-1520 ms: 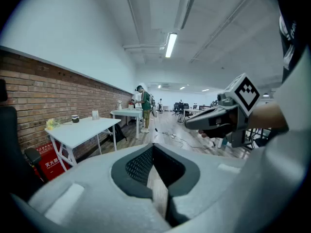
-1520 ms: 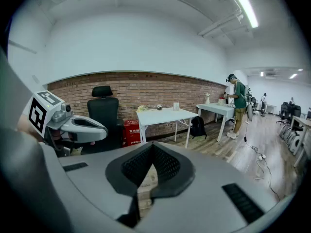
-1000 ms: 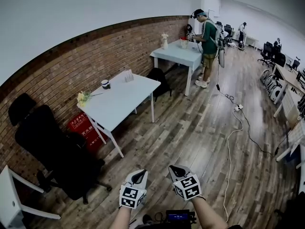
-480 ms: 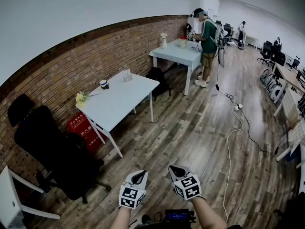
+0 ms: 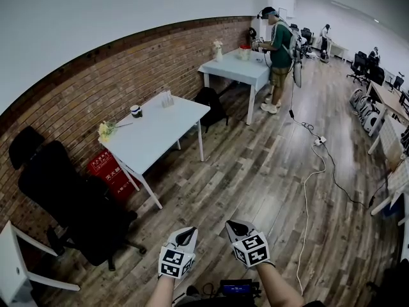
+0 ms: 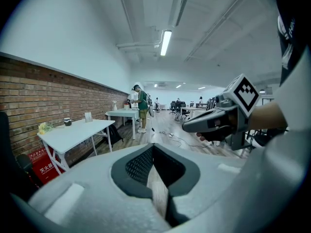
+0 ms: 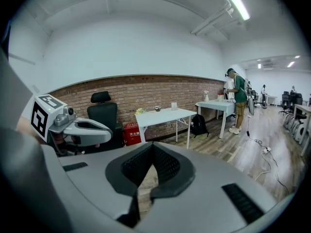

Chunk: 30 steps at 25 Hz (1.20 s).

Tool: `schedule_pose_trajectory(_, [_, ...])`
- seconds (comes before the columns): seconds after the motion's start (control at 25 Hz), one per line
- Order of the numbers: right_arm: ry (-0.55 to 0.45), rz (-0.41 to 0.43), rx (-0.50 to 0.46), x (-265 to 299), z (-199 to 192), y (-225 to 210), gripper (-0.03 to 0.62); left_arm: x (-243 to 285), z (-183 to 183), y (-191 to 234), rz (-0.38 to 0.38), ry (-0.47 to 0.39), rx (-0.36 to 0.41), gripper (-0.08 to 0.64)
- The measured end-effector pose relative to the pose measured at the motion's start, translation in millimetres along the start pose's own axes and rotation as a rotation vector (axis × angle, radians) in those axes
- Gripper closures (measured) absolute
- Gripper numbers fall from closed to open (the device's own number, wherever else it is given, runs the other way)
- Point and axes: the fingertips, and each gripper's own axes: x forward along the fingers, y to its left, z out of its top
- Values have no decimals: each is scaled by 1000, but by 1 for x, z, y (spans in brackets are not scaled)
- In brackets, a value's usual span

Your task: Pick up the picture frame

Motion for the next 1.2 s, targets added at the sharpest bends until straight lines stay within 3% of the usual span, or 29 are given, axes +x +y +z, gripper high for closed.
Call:
schedule_pose_trajectory(0.28, [18,13,28,-9,-19,-26,584,10,-6,-17,32,10,-27,548])
schedule_pose_trajectory(0.64, [53,1,50,6,-30,-54,584,38,-13,-5,32,35,-50,548])
schedule_pose_trajectory(0.96, [79,-30,55,57,-21,-90,584,98,-14,37,-6,38,-76,548])
schedule_pose_trajectory(1.2, [87,-53,66,120,12,-118,583,149,4,90,-40,38,-72,548])
